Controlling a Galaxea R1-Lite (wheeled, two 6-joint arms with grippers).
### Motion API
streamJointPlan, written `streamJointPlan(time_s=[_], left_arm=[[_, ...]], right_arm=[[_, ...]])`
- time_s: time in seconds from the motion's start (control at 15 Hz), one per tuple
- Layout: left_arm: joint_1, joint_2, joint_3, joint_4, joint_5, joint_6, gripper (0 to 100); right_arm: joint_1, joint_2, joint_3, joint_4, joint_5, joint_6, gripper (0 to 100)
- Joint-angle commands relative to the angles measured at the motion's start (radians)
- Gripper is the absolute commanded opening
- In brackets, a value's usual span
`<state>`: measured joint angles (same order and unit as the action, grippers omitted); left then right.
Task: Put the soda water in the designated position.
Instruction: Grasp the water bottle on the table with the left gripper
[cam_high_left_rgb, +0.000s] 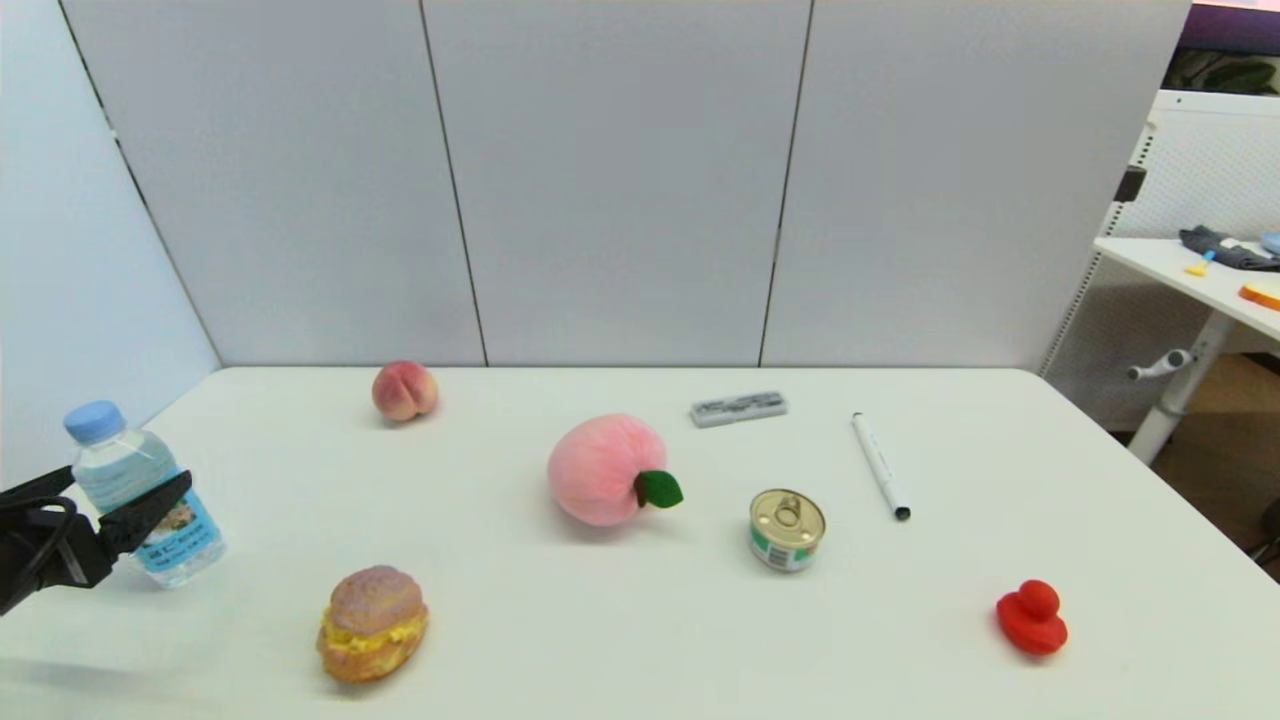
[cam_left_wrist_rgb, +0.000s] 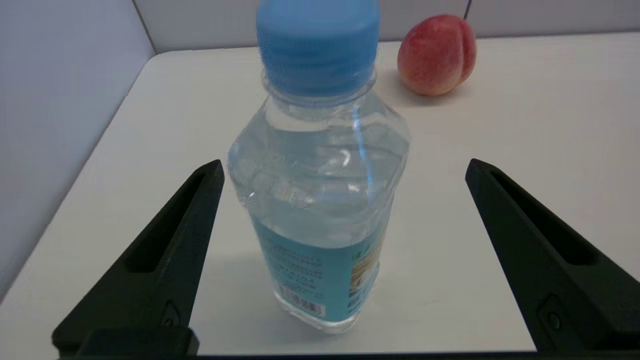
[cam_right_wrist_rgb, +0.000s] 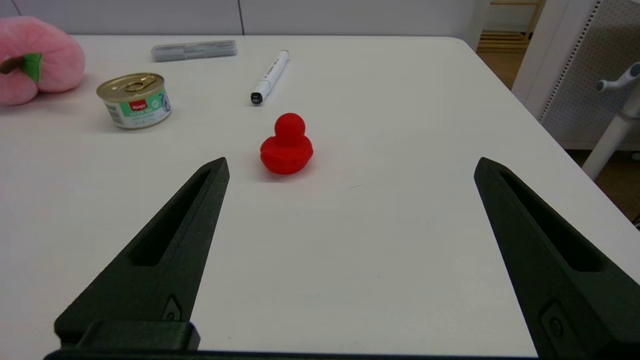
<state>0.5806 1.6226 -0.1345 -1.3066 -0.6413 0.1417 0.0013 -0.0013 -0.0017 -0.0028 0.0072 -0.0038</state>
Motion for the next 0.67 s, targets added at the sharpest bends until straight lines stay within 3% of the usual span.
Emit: streamJointPlan(time_s=[0.07,0.67], left_arm=[[-0.007,0.043,0.004,-0.039,-0.005,-0.007,100],[-0.008,0.168,-0.037,-0.131,-0.003,-0.017,100]], right_arm=[[0.000,0.001,0.000,0.000,0.000,-0.001,100],[0.000,0.001,0.000,0.000,0.000,-0.001,100]])
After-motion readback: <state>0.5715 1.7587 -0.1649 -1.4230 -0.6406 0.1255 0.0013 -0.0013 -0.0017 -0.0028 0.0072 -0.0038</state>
